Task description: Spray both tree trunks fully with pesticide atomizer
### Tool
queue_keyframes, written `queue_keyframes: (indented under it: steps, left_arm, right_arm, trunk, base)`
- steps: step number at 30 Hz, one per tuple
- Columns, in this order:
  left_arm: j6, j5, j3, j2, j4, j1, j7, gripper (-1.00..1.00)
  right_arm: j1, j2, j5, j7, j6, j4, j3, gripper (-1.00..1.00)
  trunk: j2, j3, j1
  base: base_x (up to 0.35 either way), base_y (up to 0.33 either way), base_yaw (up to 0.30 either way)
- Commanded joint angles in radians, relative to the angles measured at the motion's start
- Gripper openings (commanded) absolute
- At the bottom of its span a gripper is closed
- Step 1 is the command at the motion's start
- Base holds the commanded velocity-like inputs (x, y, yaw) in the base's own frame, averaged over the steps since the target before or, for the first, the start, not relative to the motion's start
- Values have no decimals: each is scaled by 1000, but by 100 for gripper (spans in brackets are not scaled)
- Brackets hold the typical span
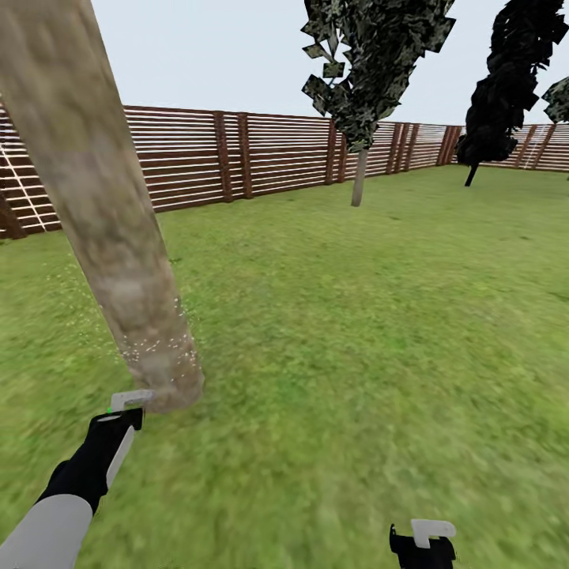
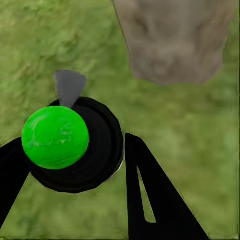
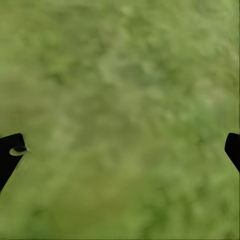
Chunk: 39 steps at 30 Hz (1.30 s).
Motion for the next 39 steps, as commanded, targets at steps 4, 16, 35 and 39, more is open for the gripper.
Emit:
queue_keyframes:
  steps: [4, 16, 35, 39]
  left_arm:
    - [103, -13, -1, 38, -2, -85, -185, -100]
    - [276, -21, -94, 71, -32, -263, -301, -100]
    - [347, -17, -176, 165, -136, -316, -450, -100]
    - [380, -22, -117, 197, -133, -359, -452, -100]
  right_arm:
    - [0, 0, 0, 0, 0, 0, 0, 100]
    - [0, -1, 0, 0, 0, 0, 0, 100]
    - [0, -1, 0, 0, 0, 0, 0, 100]
    - [0, -1, 0, 0, 0, 0, 0, 100]
  trunk:
    - [0, 0, 0]
    - [0, 0, 0]
    - [0, 0, 0]
    - [0, 0, 0]
  base:
    - [0, 0, 278]
    - [0, 0, 129]
    - [-49, -148, 49]
    - [-3, -2, 277]
